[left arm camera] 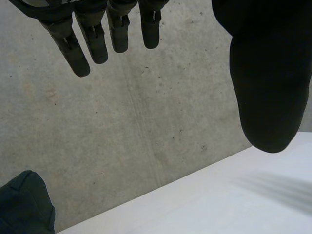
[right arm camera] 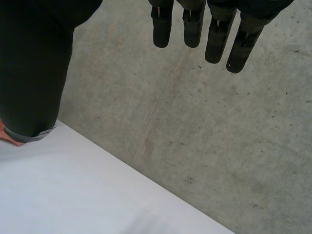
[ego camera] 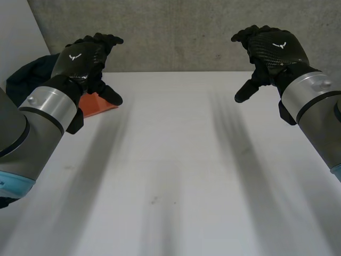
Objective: Fold the laundry.
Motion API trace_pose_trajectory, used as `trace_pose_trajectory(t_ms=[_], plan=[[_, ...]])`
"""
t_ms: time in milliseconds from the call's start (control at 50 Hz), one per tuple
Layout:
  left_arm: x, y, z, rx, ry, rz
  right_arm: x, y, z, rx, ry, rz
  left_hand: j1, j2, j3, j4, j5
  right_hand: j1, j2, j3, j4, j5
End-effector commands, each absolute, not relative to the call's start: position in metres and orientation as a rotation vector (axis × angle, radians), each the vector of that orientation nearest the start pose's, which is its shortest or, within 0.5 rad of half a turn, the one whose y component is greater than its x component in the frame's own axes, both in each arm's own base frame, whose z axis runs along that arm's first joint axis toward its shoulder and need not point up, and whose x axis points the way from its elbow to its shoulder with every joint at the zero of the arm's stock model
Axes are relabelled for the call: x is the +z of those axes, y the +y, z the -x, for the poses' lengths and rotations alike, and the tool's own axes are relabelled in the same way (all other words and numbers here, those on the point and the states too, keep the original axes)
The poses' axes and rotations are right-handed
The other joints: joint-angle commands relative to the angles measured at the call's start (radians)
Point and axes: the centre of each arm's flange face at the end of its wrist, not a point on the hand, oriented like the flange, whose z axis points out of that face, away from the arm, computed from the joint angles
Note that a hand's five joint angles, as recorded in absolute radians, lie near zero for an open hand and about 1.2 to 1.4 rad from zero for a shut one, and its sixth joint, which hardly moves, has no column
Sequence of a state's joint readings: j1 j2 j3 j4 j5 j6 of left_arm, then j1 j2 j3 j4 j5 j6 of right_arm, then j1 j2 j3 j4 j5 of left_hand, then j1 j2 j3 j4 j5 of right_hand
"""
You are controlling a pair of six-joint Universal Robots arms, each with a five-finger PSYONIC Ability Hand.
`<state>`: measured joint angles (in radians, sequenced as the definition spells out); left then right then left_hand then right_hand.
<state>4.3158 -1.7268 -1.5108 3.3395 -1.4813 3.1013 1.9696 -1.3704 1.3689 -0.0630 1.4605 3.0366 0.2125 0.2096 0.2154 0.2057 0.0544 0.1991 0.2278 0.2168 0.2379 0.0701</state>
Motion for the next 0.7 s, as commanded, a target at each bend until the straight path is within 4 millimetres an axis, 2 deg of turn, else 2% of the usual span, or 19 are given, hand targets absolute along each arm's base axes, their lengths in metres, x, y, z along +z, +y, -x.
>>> trace_pose_trajectory(t_ms=[20, 80, 100, 160, 180, 240, 260, 320, 340, 400, 420, 500, 580, 700], plan=[[0.305, -0.279, 0.264, -2.608, 2.237, -0.58, 0.307, -0.278, -0.27, -2.059, 1.892, 0.623, -0.037, -0.034, -0.04, -0.03, -0.054, -0.025, -0.053, -0.042, -0.063, -0.07], [0.292, -0.3, 0.262, -2.564, 2.169, -0.606, 0.306, -0.278, -0.27, -2.067, 1.897, 0.639, -0.038, -0.035, -0.041, -0.031, -0.054, -0.025, -0.053, -0.042, -0.063, -0.07], [0.281, -0.319, 0.255, -2.518, 2.107, -0.62, 0.306, -0.277, -0.27, -2.067, 1.899, 0.642, -0.037, -0.034, -0.04, -0.03, -0.054, -0.025, -0.053, -0.042, -0.063, -0.07], [0.267, -0.349, 0.243, -2.444, 1.999, -0.652, 0.304, -0.277, -0.271, -2.067, 1.907, 0.651, -0.037, -0.034, -0.04, -0.03, -0.054, -0.025, -0.053, -0.042, -0.063, -0.07], [0.257, -0.368, 0.238, -2.397, 1.933, -0.673, 0.303, -0.278, -0.271, -2.064, 1.91, 0.652, -0.037, -0.034, -0.04, -0.03, -0.054, -0.025, -0.053, -0.042, -0.063, -0.07], [0.236, -0.394, 0.237, -2.331, 1.854, -0.739, 0.295, -0.28, -0.273, -2.042, 1.931, 0.658, -0.037, -0.034, -0.04, -0.03, -0.054, -0.025, -0.053, -0.042, -0.063, -0.07], [0.221, -0.413, 0.233, -2.288, 1.801, -0.76, 0.294, -0.28, -0.273, -2.039, 1.935, 0.659, -0.037, -0.034, -0.04, -0.03, -0.054, -0.025, -0.053, -0.042, -0.063, -0.07], [0.201, -0.442, 0.226, -2.228, 1.725, -0.778, 0.291, -0.281, -0.273, -2.033, 1.944, 0.661, -0.037, -0.034, -0.04, -0.03, -0.054, -0.025, -0.053, -0.042, -0.063, -0.07], [0.184, -0.462, 0.217, -2.184, 1.695, -0.779, 0.291, -0.281, -0.273, -2.031, 1.945, 0.661, -0.037, -0.034, -0.04, -0.03, -0.054, -0.025, -0.053, -0.042, -0.063, -0.07], [0.169, -0.487, 0.204, -2.15, 1.649, -0.765, 0.289, -0.281, -0.273, -2.028, 1.951, 0.661, -0.037, -0.034, -0.04, -0.03, -0.054, -0.025, -0.053, -0.042, -0.063, -0.07], [0.16, -0.502, 0.193, -2.13, 1.62, -0.756, 0.289, -0.281, -0.274, -2.025, 1.952, 0.663, -0.037, -0.034, -0.04, -0.03, -0.054, -0.025, -0.053, -0.042, -0.063, -0.07], [0.139, -0.528, 0.169, -2.09, 1.581, -0.725, 0.287, -0.281, -0.273, -2.022, 1.958, 0.664, -0.037, -0.034, -0.04, -0.03, -0.054, -0.025, -0.053, -0.042, -0.063, -0.07], [0.123, -0.545, 0.151, -2.068, 1.549, -0.696, 0.287, -0.282, -0.273, -2.024, 1.956, 0.664, -0.037, -0.034, -0.04, -0.03, -0.054, -0.025, -0.053, -0.042, -0.063, -0.07], [0.116, -0.556, 0.14, -2.075, 1.514, -0.683, 0.282, -0.283, -0.273, -2.021, 1.974, 0.689, 0.054, 0.056, 0.051, 0.06, 0.037, -0.025, -0.053, -0.042, -0.063, -0.07]])
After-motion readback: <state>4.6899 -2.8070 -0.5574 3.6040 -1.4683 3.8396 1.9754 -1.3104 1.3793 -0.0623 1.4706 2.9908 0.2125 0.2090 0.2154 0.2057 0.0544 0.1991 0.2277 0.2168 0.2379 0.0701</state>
